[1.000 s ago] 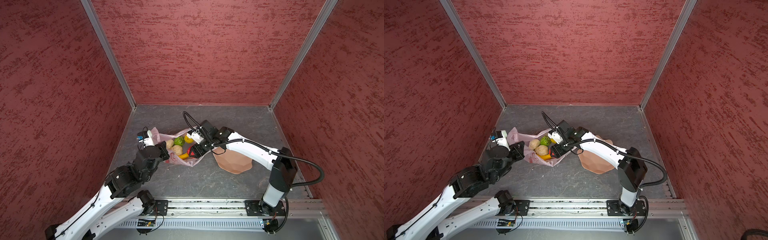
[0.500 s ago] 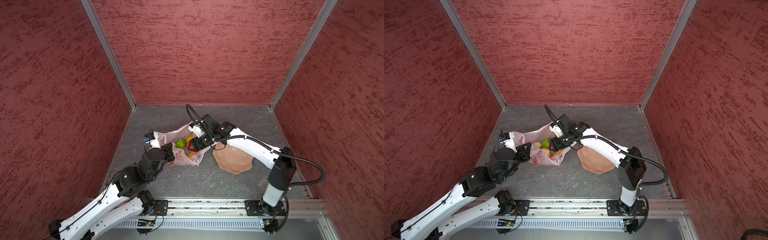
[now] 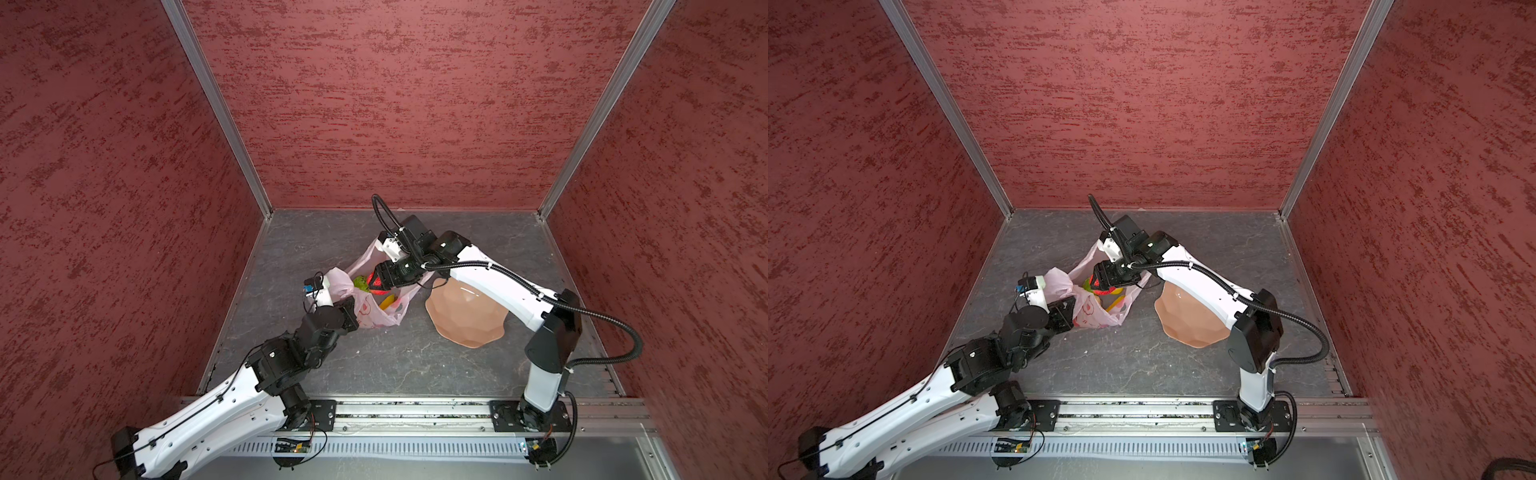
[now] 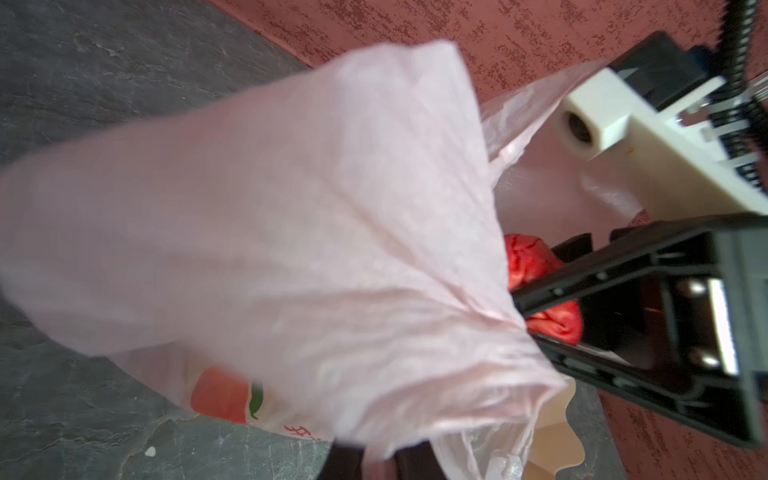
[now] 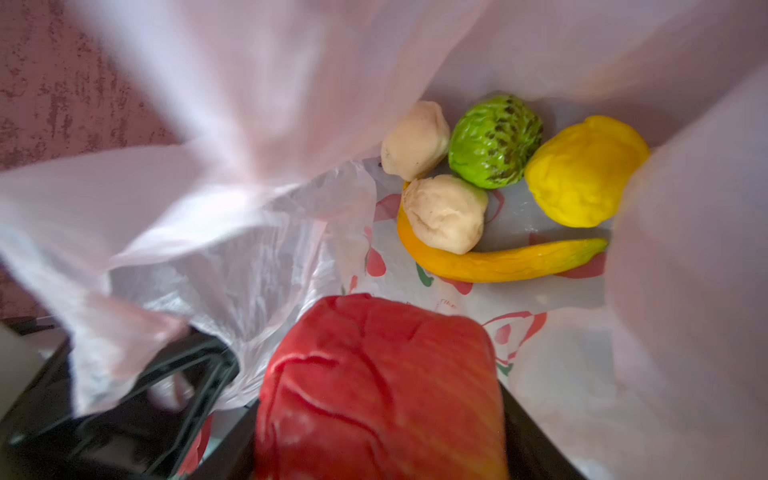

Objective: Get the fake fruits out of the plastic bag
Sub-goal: 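Lift the red apple out of the bag with the right gripper, then move the red apple over the peach bowl with the right gripper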

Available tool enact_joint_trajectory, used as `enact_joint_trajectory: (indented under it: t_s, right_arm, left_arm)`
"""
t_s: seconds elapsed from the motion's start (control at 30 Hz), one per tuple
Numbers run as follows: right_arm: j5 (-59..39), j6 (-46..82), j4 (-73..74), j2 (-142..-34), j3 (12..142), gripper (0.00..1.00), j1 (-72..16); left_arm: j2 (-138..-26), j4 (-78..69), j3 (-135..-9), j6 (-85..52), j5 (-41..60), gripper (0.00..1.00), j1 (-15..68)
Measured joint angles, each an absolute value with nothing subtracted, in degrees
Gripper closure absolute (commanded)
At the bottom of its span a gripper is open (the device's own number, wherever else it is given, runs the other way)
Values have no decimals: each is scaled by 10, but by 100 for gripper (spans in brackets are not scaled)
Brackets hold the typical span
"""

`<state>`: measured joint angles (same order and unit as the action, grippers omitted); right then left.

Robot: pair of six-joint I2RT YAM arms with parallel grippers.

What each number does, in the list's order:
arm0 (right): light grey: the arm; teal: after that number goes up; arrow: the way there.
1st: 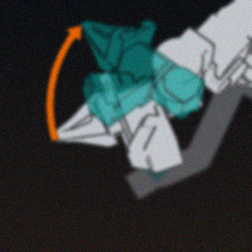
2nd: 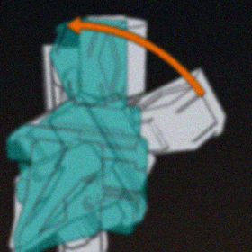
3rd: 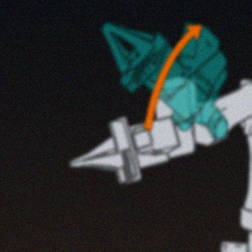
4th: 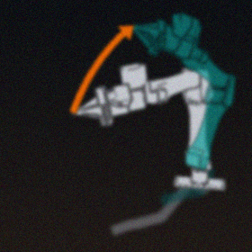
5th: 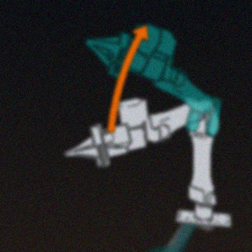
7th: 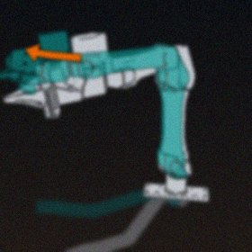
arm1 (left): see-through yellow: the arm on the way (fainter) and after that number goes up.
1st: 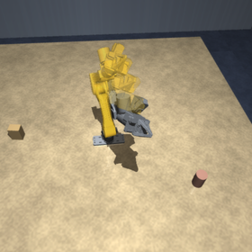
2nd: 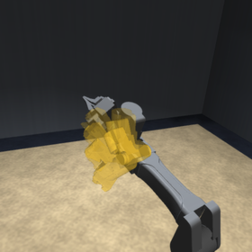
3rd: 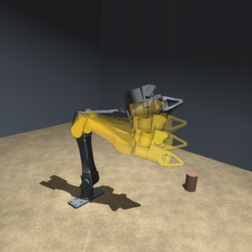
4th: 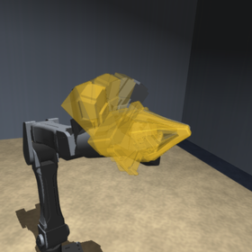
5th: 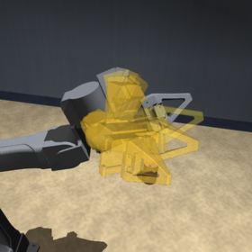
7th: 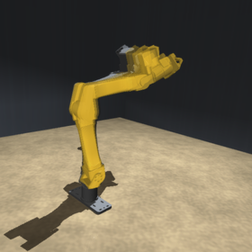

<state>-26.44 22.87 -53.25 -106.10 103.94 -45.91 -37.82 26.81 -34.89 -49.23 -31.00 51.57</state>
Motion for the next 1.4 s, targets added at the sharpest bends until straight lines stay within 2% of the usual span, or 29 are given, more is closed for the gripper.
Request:
enact_joint_trajectory:
  t_s: [0.33,0.57,0.93,1.07,1.23,1.4]
  right_arm:
    - [-326,203,-602,-1060,1033,73,-459]
    - [-301,184,-609,-1030,1023,73,-455]
    - [-218,150,-611,-1013,1237,73,-365]
    - [-189,139,-610,-1004,1261,73,-312]
    - [-131,122,-591,-976,1175,73,-254]
    - [-59,115,-550,-936,970,73,-237]
  left_arm:
    - [-421,143,-299,-481,-384,87,517]
    - [-416,145,-322,-471,-395,86,511]
    - [-399,244,-380,-467,-327,85,483]
    - [-387,269,-390,-462,-316,85,481]
    - [-371,303,-409,-451,-309,86,478]
    - [-360,335,-436,-438,-303,85,475]
